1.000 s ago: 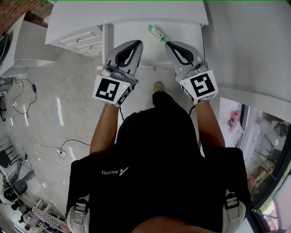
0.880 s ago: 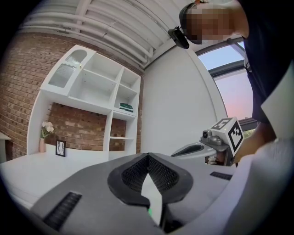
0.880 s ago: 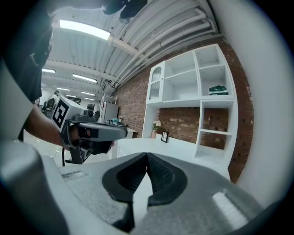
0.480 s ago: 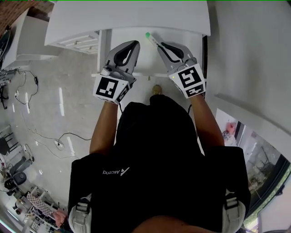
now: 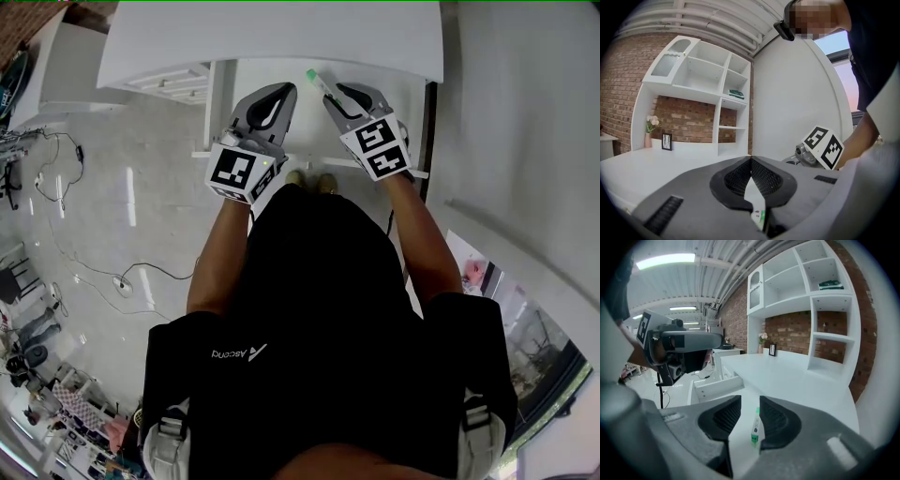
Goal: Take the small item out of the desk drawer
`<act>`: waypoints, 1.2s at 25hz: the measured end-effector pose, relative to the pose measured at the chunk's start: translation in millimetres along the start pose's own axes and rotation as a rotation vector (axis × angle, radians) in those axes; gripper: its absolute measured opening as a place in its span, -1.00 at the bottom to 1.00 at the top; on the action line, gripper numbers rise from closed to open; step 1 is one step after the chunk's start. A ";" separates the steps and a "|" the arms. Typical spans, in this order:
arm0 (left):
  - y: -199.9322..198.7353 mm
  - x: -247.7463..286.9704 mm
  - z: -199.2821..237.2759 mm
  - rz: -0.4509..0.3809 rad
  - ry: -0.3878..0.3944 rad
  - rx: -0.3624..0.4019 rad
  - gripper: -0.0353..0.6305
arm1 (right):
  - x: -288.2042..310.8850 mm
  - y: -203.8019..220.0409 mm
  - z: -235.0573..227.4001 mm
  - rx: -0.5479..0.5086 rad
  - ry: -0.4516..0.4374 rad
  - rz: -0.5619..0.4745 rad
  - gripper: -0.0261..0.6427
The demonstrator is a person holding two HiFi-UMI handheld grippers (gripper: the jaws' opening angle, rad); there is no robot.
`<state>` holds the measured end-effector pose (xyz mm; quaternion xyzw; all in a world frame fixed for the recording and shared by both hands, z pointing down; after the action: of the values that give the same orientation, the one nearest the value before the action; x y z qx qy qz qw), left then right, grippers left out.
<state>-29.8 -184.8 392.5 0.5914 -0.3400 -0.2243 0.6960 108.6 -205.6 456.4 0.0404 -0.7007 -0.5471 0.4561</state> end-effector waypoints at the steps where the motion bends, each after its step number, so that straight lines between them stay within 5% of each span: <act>1: 2.4 2.6 1.8 0.003 0.003 0.000 -0.90 | 6.2 3.9 -1.2 0.003 -0.002 0.018 -0.56; 14: 32.7 23.4 41.2 0.053 0.028 -0.007 -0.90 | 88.4 44.0 -14.2 0.047 -0.038 0.263 -0.37; 28: 45.3 23.7 64.9 0.077 0.052 -0.027 -0.90 | 137.8 80.7 -21.6 0.055 -0.037 0.459 -0.39; 30: 46.4 23.6 67.5 0.079 0.054 -0.031 -0.90 | 139.2 83.5 -21.3 0.062 -0.032 0.463 -0.51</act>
<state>-68.1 -237.7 447.3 0.5726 -0.3406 -0.1858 0.7222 79.2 -265.3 606.0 -0.1162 -0.7147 -0.4067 0.5571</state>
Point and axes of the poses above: the fingertips, and each gripper's own axes: x forward along the fingers, z to its left, y out of its underside, the point moved 7 cm from there along -x, backward along the fingers, and after that the axes turned 5 degrees about z, right-handed, at the moved point
